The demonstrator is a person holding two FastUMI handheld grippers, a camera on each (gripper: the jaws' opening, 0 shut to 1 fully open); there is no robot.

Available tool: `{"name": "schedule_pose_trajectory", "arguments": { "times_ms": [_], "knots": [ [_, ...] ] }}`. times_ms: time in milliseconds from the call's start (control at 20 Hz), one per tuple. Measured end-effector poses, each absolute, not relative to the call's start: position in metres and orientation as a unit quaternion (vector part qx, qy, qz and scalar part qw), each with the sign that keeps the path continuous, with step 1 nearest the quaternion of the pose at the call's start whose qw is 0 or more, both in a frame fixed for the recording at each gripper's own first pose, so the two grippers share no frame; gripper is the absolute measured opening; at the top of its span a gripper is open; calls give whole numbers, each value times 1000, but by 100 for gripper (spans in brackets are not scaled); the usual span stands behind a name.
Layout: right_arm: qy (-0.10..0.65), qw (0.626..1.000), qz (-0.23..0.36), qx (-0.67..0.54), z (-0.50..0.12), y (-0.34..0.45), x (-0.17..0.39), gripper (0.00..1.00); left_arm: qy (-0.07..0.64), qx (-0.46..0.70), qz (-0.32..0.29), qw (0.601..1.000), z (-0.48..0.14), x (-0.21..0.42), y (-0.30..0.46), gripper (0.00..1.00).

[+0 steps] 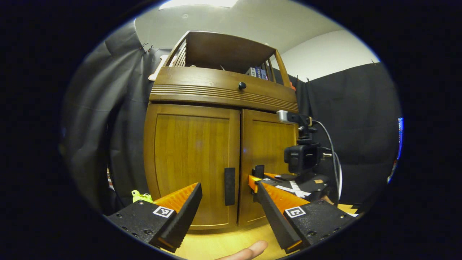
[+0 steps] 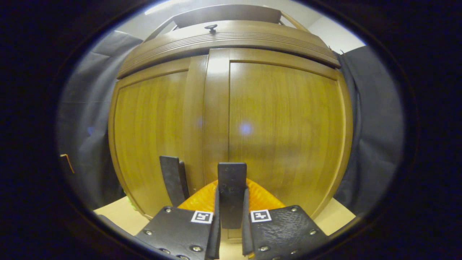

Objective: Open the right door of the double-door shoe cabinet with the right hand, and open the left door with the left hand.

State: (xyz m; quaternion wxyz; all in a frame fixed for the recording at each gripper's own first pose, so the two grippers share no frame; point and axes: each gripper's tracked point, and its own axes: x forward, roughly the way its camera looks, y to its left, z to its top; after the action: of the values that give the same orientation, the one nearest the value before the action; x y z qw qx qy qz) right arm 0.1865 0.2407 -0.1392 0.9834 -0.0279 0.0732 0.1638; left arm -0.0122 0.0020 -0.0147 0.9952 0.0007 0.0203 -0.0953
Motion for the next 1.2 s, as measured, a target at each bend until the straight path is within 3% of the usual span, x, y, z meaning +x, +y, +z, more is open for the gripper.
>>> {"name": "schedule_pose_trajectory", "arguments": {
  "times_ms": [150,700,1200],
  "knots": [
    [81,980,180,-19,-141,228,164,24,23,3,-92,995,-16,-11,4,96],
    [96,967,235,-16,-133,189,116,24,30,6,-70,997,-22,4,23,92],
    [91,965,245,-13,-126,129,74,23,41,7,-57,997,-32,13,29,96]
  ]
}}
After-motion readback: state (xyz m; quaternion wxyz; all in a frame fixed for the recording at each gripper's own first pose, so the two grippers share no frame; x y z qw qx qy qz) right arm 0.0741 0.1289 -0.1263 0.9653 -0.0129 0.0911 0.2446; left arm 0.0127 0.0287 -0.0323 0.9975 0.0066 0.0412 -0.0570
